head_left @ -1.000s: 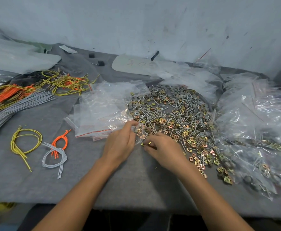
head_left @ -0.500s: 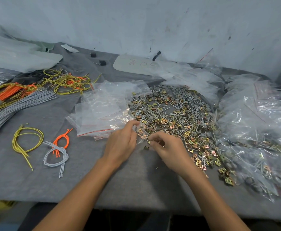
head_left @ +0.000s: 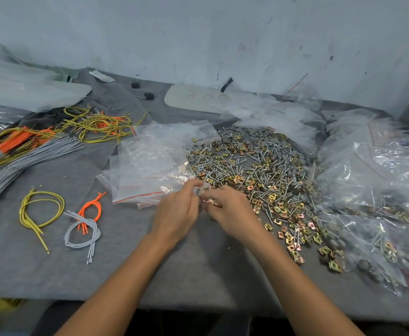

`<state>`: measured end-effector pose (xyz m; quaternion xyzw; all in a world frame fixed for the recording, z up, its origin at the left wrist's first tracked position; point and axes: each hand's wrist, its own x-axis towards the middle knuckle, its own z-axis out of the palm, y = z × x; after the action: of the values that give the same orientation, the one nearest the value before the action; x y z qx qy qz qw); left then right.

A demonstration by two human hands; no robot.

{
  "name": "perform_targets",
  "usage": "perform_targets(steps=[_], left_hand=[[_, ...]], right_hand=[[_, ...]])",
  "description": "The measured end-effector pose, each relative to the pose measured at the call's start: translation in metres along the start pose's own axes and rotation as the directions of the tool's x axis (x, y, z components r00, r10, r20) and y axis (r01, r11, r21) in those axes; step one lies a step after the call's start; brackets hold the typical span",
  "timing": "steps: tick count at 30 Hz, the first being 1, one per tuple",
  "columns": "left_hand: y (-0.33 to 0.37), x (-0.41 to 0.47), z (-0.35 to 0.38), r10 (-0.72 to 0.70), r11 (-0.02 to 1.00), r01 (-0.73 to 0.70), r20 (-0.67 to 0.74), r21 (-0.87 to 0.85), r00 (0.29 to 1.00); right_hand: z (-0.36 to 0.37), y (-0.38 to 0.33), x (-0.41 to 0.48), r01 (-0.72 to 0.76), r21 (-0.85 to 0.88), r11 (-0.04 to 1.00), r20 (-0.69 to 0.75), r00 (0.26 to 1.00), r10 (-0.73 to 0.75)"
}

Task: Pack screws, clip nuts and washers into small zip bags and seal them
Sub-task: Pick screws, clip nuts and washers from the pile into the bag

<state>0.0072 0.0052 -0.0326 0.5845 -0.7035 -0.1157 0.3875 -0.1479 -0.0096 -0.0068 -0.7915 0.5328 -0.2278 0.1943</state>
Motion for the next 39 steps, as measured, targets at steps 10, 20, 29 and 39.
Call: perform_targets(steps=[10, 20, 29, 39], left_hand=[[-0.003, 0.000, 0.002, 0.017, 1.000, -0.017, -0.042, 0.006, 0.999], [-0.002, -0.001, 0.001, 0.036, 0.999, -0.035, -0.048, 0.017, 0.998], [-0.002, 0.000, 0.001, 0.018, 1.000, -0.019, -0.035, -0.007, 0.999], [-0.001, 0.000, 0.000, 0.028, 0.999, -0.028, -0.022, 0.020, 0.999]], right_hand=[[0.012, 0.022, -0.038, -0.015, -0.139, 0.990, -0.058, 0.998, 0.007], [0.027, 0.015, -0.045, 0.073, 0.101, 0.992, -0.291, 0.956, -0.040], [0.028, -0.004, -0.027, 0.029, 0.068, 0.997, -0.295, 0.955, -0.007], [0.002, 0.038, -0.043, -0.025, 0.176, 0.984, -0.473, 0.875, 0.106]])
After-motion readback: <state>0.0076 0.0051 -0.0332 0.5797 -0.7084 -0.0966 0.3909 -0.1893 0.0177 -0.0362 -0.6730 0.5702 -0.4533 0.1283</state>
